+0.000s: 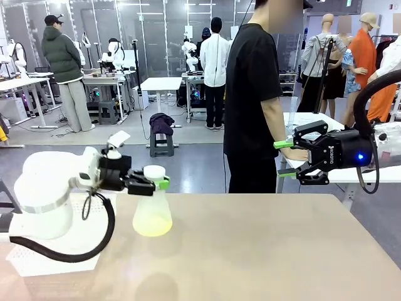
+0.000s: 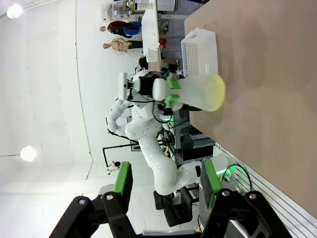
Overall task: Prepare the solutions needed for the experiment.
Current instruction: When the human places the Big flask in the center of the table, pick up the Big flask and place it in the left Organizing basket.
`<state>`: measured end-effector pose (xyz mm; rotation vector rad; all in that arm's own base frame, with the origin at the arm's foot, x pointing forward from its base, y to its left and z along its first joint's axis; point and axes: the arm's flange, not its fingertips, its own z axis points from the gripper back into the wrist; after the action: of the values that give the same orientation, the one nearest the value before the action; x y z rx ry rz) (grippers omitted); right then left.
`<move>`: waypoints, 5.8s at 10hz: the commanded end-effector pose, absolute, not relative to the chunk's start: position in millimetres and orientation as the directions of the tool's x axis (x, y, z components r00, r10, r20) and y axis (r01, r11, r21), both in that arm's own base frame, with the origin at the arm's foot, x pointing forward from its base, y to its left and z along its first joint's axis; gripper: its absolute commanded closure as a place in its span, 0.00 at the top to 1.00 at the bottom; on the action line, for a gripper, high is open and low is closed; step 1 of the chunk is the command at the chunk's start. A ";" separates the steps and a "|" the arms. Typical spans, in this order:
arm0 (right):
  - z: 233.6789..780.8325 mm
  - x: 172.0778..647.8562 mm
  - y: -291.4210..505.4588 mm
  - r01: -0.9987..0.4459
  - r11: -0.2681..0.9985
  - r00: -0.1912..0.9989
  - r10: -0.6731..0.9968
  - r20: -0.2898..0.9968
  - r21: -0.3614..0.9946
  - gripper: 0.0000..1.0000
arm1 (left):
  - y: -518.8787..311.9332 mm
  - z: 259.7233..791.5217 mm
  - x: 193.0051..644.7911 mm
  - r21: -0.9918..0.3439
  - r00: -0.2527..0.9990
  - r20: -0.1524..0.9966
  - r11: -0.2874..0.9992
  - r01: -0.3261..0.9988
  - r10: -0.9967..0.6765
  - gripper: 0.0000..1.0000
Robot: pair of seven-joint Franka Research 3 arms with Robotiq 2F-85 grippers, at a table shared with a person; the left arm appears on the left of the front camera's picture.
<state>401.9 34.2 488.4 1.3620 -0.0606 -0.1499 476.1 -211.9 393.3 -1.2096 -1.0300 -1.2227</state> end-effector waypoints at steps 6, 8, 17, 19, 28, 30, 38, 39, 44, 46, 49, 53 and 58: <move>489.1 401.5 35.9 0.067 0.198 0.988 -0.150 -0.037 0.978 0.70 | -151.5 480.2 432.4 -0.202 0.201 0.979 -0.027 0.979 -0.024 0.15; 489.1 401.5 35.9 0.067 0.198 0.988 -0.150 -0.037 0.978 0.70 | -122.2 491.2 436.6 -0.076 0.079 0.997 0.103 0.992 -0.027 0.13; 489.1 401.5 35.9 0.067 0.198 0.988 -0.150 -0.037 0.978 0.70 | 48.2 478.4 431.6 -0.049 0.063 0.998 0.565 0.824 -0.006 0.14; 489.1 401.5 35.9 0.067 0.198 0.988 -0.150 -0.037 0.978 0.70 | 57.2 474.1 441.3 -0.039 0.063 0.998 0.551 0.834 -0.024 0.14; 489.1 401.5 35.9 0.067 0.198 0.988 -0.150 -0.037 0.978 0.70 | 92.7 434.2 462.1 0.015 0.027 0.997 0.522 0.853 -0.073 0.22; 489.1 401.5 35.9 0.067 0.198 0.988 -0.150 -0.037 0.978 0.70 | 97.6 417.7 476.1 -0.003 0.033 0.998 0.488 0.873 -0.051 0.22; 489.1 401.5 35.9 0.067 0.198 0.988 -0.150 -0.037 0.978 0.70 | 102.8 345.7 512.7 -0.001 0.013 0.999 0.334 0.943 -0.033 0.22; 489.1 401.5 35.9 0.067 0.198 0.988 -0.150 -0.037 0.978 0.70 | 101.7 339.6 515.0 -0.009 0.023 0.999 0.331 0.944 -0.037 0.22; 489.1 401.5 35.9 0.067 0.198 0.988 -0.150 -0.037 0.978 0.70 | 87.1 308.7 527.1 -0.015 0.034 0.998 0.338 0.941 -0.051 0.22; 489.1 401.5 35.9 0.067 0.198 0.988 -0.150 -0.037 0.978 0.70 | 75.4 292.2 532.1 -0.030 0.055 0.997 0.351 0.936 -0.061 0.22; 489.1 401.5 35.9 0.067 0.198 0.988 -0.150 -0.037 0.978 0.70 | 72.7 282.5 529.9 -0.044 0.067 0.997 0.367 0.929 -0.048 0.35; 489.1 401.5 35.9 0.067 0.198 0.988 -0.150 -0.037 0.978 0.70 | 76.9 282.4 522.7 -0.047 0.074 0.995 0.362 0.931 -0.060 0.75; 489.1 401.5 35.9 0.067 0.198 0.988 -0.150 -0.037 0.978 0.70 | 90.2 296.8 511.6 -0.053 0.100 0.990 0.402 0.914 -0.097 1.00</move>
<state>401.8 34.5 488.4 1.3613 -0.0605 -0.1495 517.0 92.4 287.6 -0.8800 -1.2487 -0.9216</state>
